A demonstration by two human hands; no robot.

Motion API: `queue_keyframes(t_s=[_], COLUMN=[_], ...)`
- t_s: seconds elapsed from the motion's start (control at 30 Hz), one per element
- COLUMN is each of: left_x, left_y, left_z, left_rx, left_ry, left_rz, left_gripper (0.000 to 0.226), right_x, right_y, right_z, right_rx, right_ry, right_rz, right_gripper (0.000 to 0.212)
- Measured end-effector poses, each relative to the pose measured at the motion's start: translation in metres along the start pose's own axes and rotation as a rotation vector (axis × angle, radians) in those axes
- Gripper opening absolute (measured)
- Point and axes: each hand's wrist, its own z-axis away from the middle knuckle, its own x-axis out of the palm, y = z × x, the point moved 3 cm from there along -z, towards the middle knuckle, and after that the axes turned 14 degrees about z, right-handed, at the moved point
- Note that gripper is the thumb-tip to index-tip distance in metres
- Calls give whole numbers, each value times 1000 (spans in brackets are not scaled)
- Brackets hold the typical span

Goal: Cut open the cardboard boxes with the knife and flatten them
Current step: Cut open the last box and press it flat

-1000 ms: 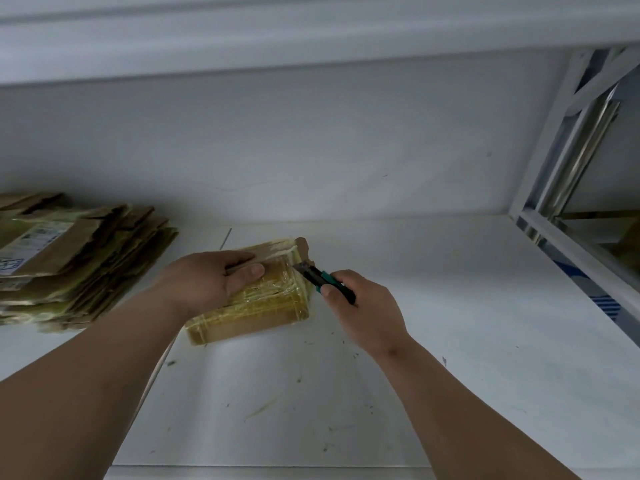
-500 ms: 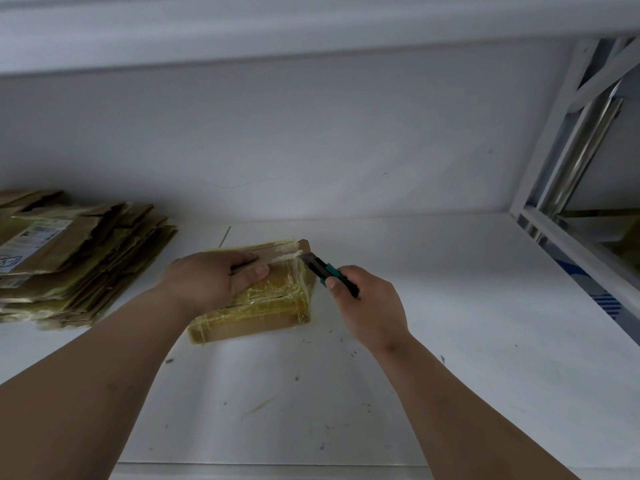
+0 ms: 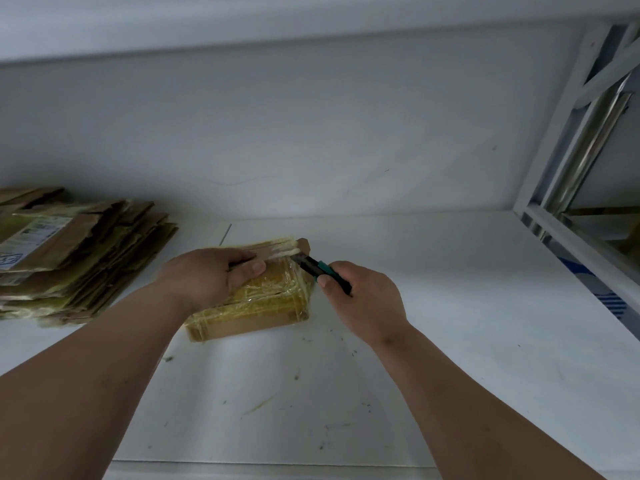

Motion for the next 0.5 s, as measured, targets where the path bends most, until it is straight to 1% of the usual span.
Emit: queue_keyframes(t_s=[0.1, 0.17, 0.27, 0.5], left_x=[0, 0, -2, -4], left_y=[4, 6, 7, 8], left_z=[-1, -1, 0, -7], left_rx=[8, 9, 5, 8], left_ry=[-9, -14, -14, -33], left_rz=[-20, -27, -26, -38], left_gripper=[95, 86, 80, 71], right_x=[-1, 1, 6, 10], right_y=[0, 1, 5, 12], right_z=[0, 2, 9, 13], right_rx=[-38, -67, -92, -109], right_ry=[35, 80, 149, 133], right_rz=[50, 78, 106, 164], right_gripper=[28, 27, 28, 26])
